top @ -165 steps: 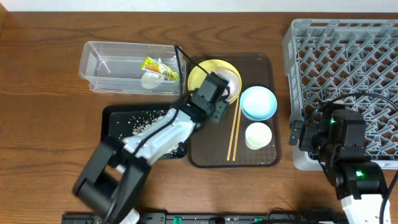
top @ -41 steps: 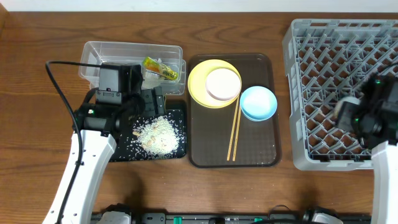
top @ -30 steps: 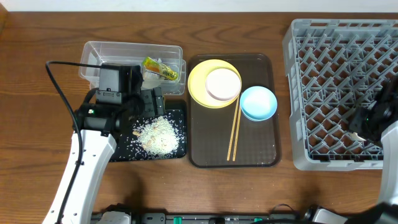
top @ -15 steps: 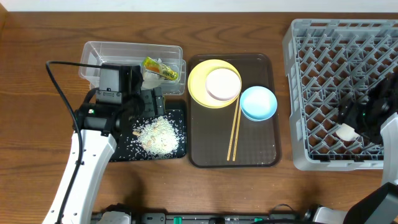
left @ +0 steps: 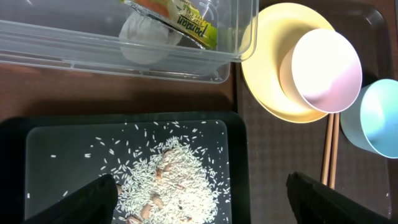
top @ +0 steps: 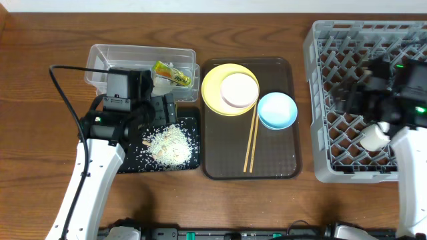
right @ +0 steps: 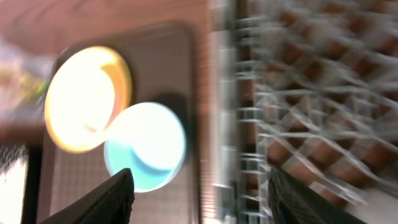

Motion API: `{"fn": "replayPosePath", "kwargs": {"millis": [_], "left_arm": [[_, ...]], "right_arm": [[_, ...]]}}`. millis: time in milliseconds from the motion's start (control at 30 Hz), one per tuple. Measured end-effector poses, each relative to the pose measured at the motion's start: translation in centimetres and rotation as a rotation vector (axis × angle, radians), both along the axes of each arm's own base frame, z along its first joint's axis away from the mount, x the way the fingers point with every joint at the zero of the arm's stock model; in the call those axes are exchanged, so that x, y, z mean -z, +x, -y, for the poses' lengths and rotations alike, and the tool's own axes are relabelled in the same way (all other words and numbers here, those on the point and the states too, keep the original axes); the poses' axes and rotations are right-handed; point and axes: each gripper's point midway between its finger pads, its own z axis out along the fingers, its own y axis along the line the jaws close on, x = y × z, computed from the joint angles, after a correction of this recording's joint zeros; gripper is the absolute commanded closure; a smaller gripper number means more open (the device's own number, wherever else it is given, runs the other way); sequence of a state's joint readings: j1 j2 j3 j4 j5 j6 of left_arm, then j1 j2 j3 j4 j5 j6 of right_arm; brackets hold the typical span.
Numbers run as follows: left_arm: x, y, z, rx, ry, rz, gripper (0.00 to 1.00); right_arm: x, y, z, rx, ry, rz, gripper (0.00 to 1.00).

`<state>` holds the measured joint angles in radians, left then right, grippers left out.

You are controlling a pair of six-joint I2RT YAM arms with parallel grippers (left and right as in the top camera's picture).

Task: Sort waste into correct bins and load items into the dishwasher rack
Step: 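Place the cream cup into the dish rack with the right gripper, then grasp the blue bowl with the right gripper and lift it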

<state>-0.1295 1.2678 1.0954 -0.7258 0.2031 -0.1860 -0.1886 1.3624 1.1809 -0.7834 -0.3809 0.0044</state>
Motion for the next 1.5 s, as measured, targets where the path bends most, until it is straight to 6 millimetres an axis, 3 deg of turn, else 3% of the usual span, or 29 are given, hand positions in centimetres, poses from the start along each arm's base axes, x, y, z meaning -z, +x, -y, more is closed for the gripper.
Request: {"fn": "replayPosePath", "kwargs": {"millis": [167, 333, 533, 667, 733, 833, 900, 1000, 1100, 1367, 1500], "left_arm": [[0.0, 0.0, 0.0, 0.000, 0.000, 0.000, 0.11], [0.0, 0.0, 0.0, 0.000, 0.000, 0.000, 0.11], [0.0, 0.0, 0.0, 0.000, 0.000, -0.001, 0.11], [0.1, -0.1, 0.0, 0.000, 0.001, -0.007, 0.11], [0.2, -0.3, 0.0, 0.000, 0.001, -0.013, 0.11], [0.2, -0.3, 0.0, 0.000, 0.002, -0.016, 0.11], [0.2, -0.4, -0.1, 0.000, 0.003, -0.018, 0.11], [0.3, -0.4, -0.1, -0.001, 0.003, -0.019, 0.11], [0.2, -0.4, 0.0, 0.000, 0.002, -0.019, 0.11], [0.3, -0.4, -0.1, 0.000, 0.003, -0.018, 0.11], [0.2, -0.4, 0.0, 0.000, 0.002, -0.019, 0.11]], "right_arm": [[1.6, 1.0, -5.8, -0.187, -0.084, -0.001, 0.32], [5.2, 2.1, -8.8, -0.259, -0.195, -0.053, 0.31], [10.7, 3.0, -9.0, -0.191, -0.299, -0.175, 0.36], [13.3, 2.9, -8.0, -0.126, -0.331, -0.250, 0.53], [14.5, 2.7, -7.7, -0.091, -0.336, -0.289, 0.71], [15.5, 2.3, -7.4, -0.073, -0.344, -0.329, 0.76], [16.1, 1.8, -7.2, -0.069, -0.351, -0.360, 0.79], [16.6, 1.3, -7.0, -0.067, -0.359, -0.388, 0.93], [16.7, 1.2, -6.9, -0.054, -0.356, -0.394, 0.99], [16.3, 1.3, -7.0, -0.052, -0.345, -0.388, 0.99], [14.0, 1.8, -6.7, -0.033, -0.342, -0.326, 0.99]]}}
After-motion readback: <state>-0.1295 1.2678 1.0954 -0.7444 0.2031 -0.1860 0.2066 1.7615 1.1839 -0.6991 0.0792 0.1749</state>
